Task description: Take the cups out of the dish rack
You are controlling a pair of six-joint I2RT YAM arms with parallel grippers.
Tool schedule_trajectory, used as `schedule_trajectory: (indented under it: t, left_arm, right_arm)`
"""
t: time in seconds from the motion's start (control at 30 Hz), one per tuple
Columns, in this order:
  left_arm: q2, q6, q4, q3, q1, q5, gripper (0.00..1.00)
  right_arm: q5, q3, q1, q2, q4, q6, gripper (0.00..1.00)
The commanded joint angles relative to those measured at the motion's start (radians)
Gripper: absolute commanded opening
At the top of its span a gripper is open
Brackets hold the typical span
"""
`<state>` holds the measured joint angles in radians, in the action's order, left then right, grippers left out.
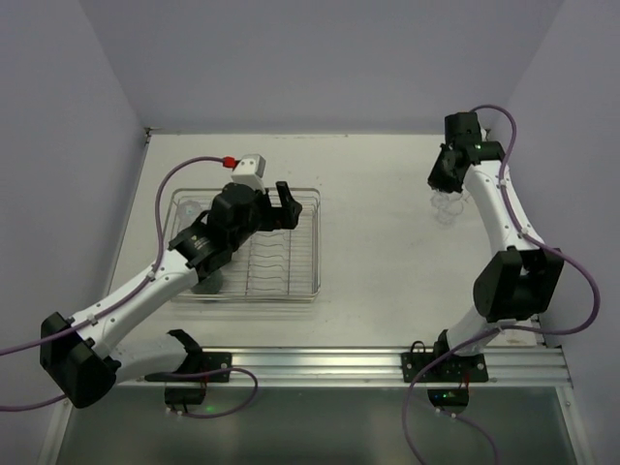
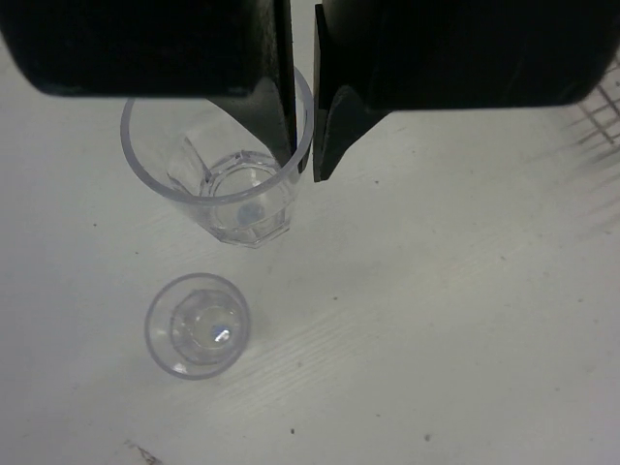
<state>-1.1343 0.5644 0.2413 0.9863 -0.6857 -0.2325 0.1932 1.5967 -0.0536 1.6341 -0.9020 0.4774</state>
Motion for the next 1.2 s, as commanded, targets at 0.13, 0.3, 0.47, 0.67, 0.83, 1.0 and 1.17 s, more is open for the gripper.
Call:
schedule_trajectory:
  t: [0.13, 0.3, 0.47, 0.67, 0.83, 1.0, 1.17]
  left_arm:
    - [-0.007, -0.011, -0.051, -0.026, 0.006, -0.018, 1.0]
    - [-0.024, -0.029, -0.069, -0.037, 0.008, -0.018, 1.0]
    - [-0.045, -0.034, -0.091, -0.044, 0.015, -0.001, 1.0]
    - [-0.058, -0.043, -0.1, -0.037, 0.023, 0.022, 1.0]
    - [-0.056, -0.049, -0.1, -0.04, 0.031, 0.025, 1.0]
    - [-0.064, -0.051, -0.108, -0.041, 0.035, 0.035, 1.0]
    - [-0.067, -0.052, -0.111, -0.044, 0.038, 0.038, 1.0]
  right_arm:
    - [0.181, 0.109, 0.027, 0.082, -0.074, -0.056, 0.0]
    - [0.192, 0.166, 0.04, 0.133, -0.084, -0.065, 0.0]
    - [0.189, 0.174, 0.047, 0.179, -0.084, -0.068, 0.0]
    - [0.172, 0.164, 0.083, 0.219, -0.048, -0.08, 0.0]
    - [0.149, 0.172, 0.097, 0.247, -0.029, -0.091, 0.0]
    - [0.126, 0.169, 0.097, 0.277, -0.015, -0.092, 0.0]
    - [0.118, 0.163, 0.097, 0.285, -0.005, -0.089, 0.0]
